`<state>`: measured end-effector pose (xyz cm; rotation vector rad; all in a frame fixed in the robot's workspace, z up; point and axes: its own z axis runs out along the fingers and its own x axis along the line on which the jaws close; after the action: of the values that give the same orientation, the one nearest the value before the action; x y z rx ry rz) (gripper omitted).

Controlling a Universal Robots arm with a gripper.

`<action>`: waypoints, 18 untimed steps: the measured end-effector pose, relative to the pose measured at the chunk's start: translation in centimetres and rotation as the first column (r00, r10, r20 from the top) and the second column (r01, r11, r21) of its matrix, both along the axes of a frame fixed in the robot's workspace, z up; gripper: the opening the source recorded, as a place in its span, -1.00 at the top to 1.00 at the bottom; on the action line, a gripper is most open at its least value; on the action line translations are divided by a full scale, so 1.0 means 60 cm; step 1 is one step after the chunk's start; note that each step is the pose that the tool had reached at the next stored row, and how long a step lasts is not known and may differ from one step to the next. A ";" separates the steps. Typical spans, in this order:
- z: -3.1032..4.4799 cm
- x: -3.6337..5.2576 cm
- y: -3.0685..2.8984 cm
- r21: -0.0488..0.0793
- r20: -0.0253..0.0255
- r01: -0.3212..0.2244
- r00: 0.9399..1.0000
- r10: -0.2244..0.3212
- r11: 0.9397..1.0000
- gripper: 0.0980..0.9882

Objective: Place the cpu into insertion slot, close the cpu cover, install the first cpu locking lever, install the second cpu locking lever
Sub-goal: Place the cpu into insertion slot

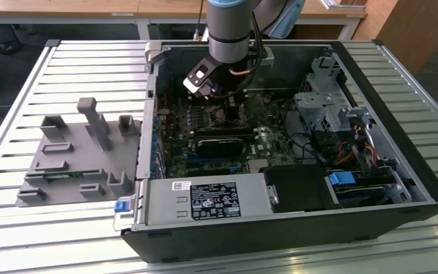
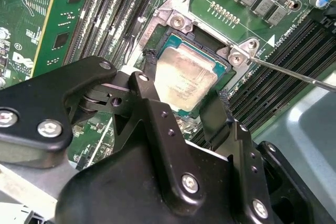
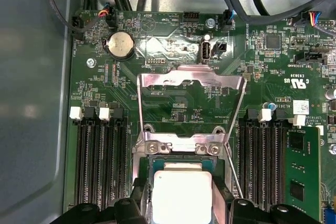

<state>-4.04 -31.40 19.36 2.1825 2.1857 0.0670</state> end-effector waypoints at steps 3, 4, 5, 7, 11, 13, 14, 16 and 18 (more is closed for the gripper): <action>0.001 0.000 0.0000 0.000 0.000 0.000 1.000 0.000 1.000 -0.13; 0.002 0.000 0.0000 0.000 0.000 0.000 1.000 0.000 1.000 -0.13; 0.002 0.000 0.0000 0.000 0.000 0.000 1.000 0.000 1.000 -0.13; 0.002 0.000 0.0000 0.000 0.000 0.000 1.000 0.000 1.000 -0.13; 0.004 0.000 -0.0001 -0.004 0.000 0.000 1.000 0.000 1.000 -0.13; 0.005 0.000 -0.0001 -0.006 0.000 0.001 1.000 -0.001 1.000 -0.13; 0.006 0.000 -0.0001 -0.006 0.000 0.001 1.000 -0.001 1.000 -0.13; 0.009 0.000 -0.0001 -0.006 -0.001 0.001 1.000 -0.001 1.000 -0.13; 0.012 0.000 0.0000 -0.006 -0.002 0.001 1.000 -0.001 1.000 -0.13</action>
<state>-4.01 -31.40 20.10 2.1814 2.1833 0.0584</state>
